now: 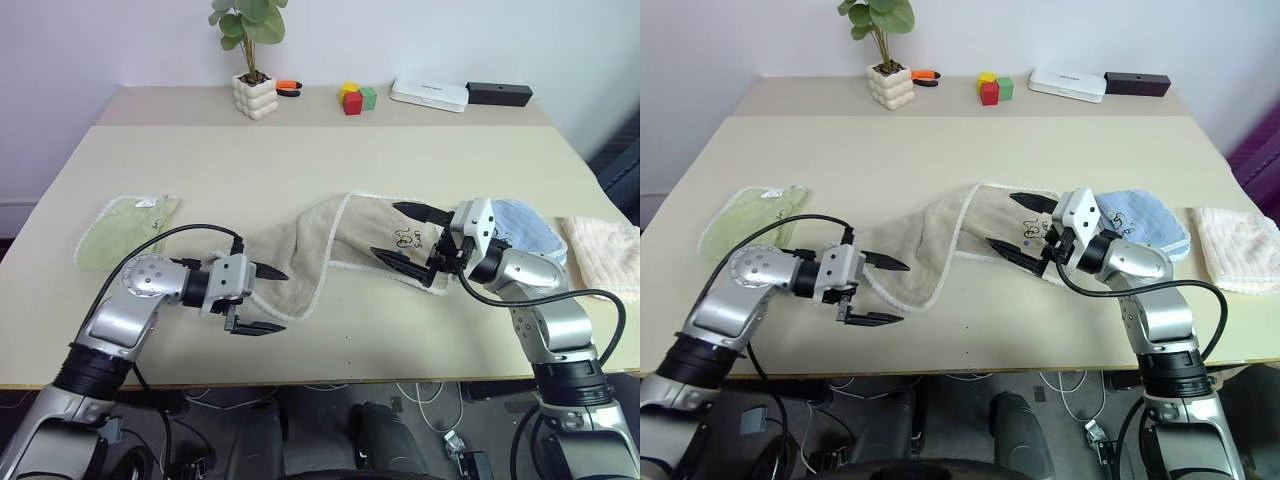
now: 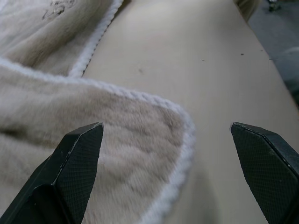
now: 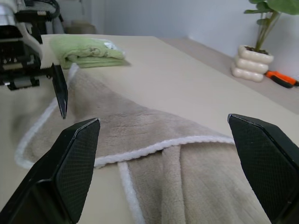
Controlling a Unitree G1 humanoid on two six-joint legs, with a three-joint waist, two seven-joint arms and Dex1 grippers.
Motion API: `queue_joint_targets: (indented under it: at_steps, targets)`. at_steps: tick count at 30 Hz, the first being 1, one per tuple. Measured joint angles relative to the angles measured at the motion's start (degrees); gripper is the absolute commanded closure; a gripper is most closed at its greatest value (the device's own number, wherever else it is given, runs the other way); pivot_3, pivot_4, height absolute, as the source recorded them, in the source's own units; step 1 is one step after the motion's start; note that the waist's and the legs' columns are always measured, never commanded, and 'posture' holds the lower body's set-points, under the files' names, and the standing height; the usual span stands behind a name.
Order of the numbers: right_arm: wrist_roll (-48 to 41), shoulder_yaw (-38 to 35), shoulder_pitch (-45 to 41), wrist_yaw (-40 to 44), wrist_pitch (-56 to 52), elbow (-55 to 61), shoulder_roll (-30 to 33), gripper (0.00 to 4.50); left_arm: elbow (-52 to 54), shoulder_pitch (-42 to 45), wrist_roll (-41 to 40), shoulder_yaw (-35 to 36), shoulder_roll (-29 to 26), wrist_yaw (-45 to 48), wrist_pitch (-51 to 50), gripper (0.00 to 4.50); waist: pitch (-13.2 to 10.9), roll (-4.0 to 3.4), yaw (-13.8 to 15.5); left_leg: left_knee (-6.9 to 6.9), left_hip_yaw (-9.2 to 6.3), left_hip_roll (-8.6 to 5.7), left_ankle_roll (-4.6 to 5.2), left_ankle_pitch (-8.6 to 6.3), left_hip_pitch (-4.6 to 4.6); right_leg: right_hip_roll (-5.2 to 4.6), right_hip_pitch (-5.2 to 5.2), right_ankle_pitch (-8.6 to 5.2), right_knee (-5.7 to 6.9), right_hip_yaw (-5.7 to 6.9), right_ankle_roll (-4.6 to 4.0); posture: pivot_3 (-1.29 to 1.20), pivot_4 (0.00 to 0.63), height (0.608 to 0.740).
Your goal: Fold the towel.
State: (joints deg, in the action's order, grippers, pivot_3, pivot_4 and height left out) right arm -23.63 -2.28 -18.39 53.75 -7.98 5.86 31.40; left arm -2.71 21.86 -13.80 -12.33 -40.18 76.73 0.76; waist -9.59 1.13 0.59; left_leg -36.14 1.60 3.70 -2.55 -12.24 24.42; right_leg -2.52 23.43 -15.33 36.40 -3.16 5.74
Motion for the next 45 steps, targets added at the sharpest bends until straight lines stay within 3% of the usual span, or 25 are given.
queue_joint_targets:
  at_steps: [7,8,11,17,25,34,39,45]
  targets:
    - [0.19,-0.92,1.86,-1.64,-0.01,2.25,0.11,0.00,-5.46,2.03,5.25,-4.24,2.54,0.91,7.54,0.04,0.00,0.00,0.08,-0.03,-0.01,0.00,0.00,0.00,0.00,0.01,-0.01,0.00,0.01,-0.01,0.00,0.00,0.150,0.740]
    - [0.19,-1.00,2.15,-1.74,-0.01,2.59,0.14,0.00,-6.66,2.74,6.60,-4.99,2.67,0.83,9.22,0.28,0.00,0.00,0.10,-0.03,-0.01,0.00,0.00,0.00,0.00,0.02,-0.01,0.00,0.01,-0.01,0.00,0.00,0.150,0.740]
    - [0.18,-1.30,2.25,-2.00,0.00,2.90,0.15,0.00,-8.55,4.84,8.79,-6.50,3.59,0.77,12.14,1.32,0.01,-0.01,0.13,-0.03,-0.01,0.00,0.00,0.00,-0.02,0.02,-0.05,0.00,0.02,-0.01,0.00,0.00,0.150,0.740]
    - [0.28,-1.26,2.24,-2.92,0.19,2.94,0.04,0.00,-8.15,5.04,10.02,-8.09,5.39,0.31,10.85,4.40,0.01,-0.02,0.10,-0.04,-0.03,-0.01,0.01,0.00,-0.02,0.02,-0.06,0.01,0.03,-0.01,0.01,0.00,0.150,0.740]
    - [1.40,-1.23,0.13,-3.84,2.44,0.71,-0.05,0.00,-2.98,3.03,2.91,-5.48,3.11,2.71,1.44,4.46,0.01,-0.02,-0.19,-0.02,-0.04,0.01,0.01,0.00,-0.02,0.05,-0.02,0.01,0.06,-0.01,0.03,0.00,0.150,0.740]
    - [10.91,-0.63,-8.32,-11.52,6.04,-14.30,-0.68,0.00,4.68,-0.24,-14.48,9.00,-1.79,4.35,-11.49,4.46,0.01,-0.02,-0.48,0.01,-0.04,0.01,0.01,0.00,-0.01,0.04,0.02,0.01,0.13,-0.01,0.05,0.00,0.150,0.740]
    - [15.41,0.01,-13.75,-16.19,2.90,-23.50,-0.62,0.00,9.88,-8.85,-18.35,14.86,-5.03,3.16,-14.76,4.46,0.00,-0.04,-1.51,0.03,-0.05,0.01,0.01,0.00,-0.04,0.03,0.07,-0.02,0.24,-0.01,0.03,0.00,0.150,0.740]
    - [16.55,0.49,-18.27,-18.91,-5.64,-31.11,-2.40,0.00,11.11,-15.24,-20.25,18.02,-5.23,1.89,-16.01,4.46,0.00,-0.04,-1.55,0.04,-0.04,0.01,0.01,0.00,-0.02,0.02,0.13,-0.03,0.31,-0.02,0.04,0.00,0.150,0.740]
